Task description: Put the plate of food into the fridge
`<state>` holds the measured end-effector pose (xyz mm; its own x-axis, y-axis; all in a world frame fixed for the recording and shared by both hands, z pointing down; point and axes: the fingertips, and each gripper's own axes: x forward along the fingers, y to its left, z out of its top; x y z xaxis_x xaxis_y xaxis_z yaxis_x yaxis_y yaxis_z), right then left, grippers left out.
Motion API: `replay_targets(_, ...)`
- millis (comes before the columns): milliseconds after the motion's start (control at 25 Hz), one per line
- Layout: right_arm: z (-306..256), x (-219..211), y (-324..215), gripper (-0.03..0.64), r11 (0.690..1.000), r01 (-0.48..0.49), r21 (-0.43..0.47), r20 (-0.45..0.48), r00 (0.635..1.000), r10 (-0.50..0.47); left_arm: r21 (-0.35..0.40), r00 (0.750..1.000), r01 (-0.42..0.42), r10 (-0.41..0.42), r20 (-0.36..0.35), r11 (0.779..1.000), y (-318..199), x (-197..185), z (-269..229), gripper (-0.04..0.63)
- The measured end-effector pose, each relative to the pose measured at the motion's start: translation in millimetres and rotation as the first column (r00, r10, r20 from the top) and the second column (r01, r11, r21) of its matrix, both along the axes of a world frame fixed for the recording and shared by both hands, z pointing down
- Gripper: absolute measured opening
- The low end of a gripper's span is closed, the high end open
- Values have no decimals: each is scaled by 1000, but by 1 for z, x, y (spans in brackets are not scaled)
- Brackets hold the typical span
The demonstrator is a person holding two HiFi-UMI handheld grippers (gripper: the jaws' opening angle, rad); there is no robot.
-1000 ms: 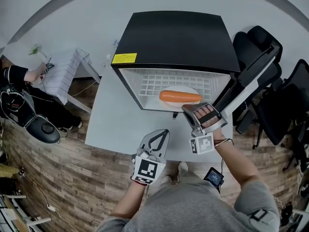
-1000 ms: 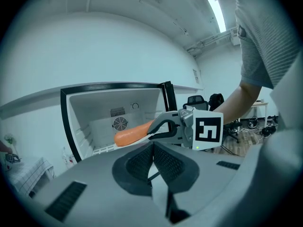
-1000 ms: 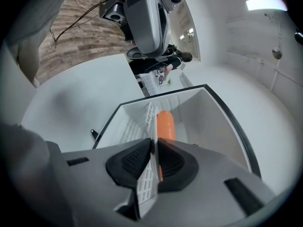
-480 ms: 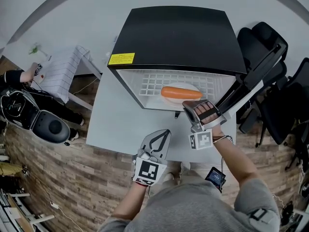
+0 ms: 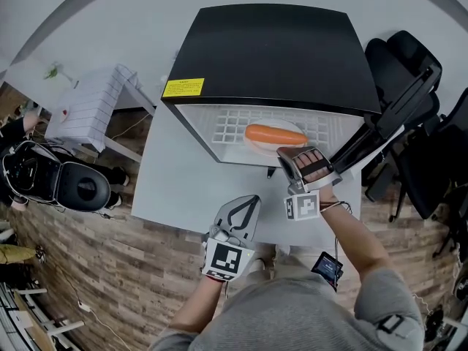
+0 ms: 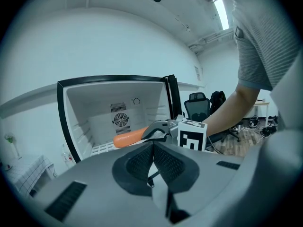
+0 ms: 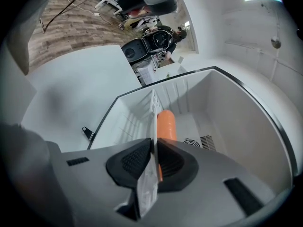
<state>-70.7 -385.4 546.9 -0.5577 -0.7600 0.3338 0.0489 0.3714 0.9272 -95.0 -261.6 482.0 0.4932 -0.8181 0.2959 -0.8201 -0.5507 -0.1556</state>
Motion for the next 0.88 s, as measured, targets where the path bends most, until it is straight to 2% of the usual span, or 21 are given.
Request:
replay_targets(320, 24, 1, -20, 44, 999, -42, 12, 14, 999, 42, -15, 1000, 7, -7, 6, 1000, -2, -2, 6, 11)
replay_targets(440, 4, -4, -22, 44, 999, -46, 7, 15, 999, 46, -11, 1000, 9, -8, 7, 1000, -4, -2, 6, 11)
replay_targets(600, 9, -4, -26, 44, 999, -52, -6, 9, 999, 52, -13, 1000, 11, -11, 4, 1000, -5, -1, 6, 11)
replay_targets(720, 13, -3, -30, 46, 996, -66, -54, 11, 998, 67, -16, 1000, 13, -13, 5, 1000, -6, 0, 6, 11)
replay_targets(880, 15, -3, -34, 65, 984, -74, -162, 39, 996, 82, -5, 1000, 14, -14, -4, 1000, -7, 1, 2, 11)
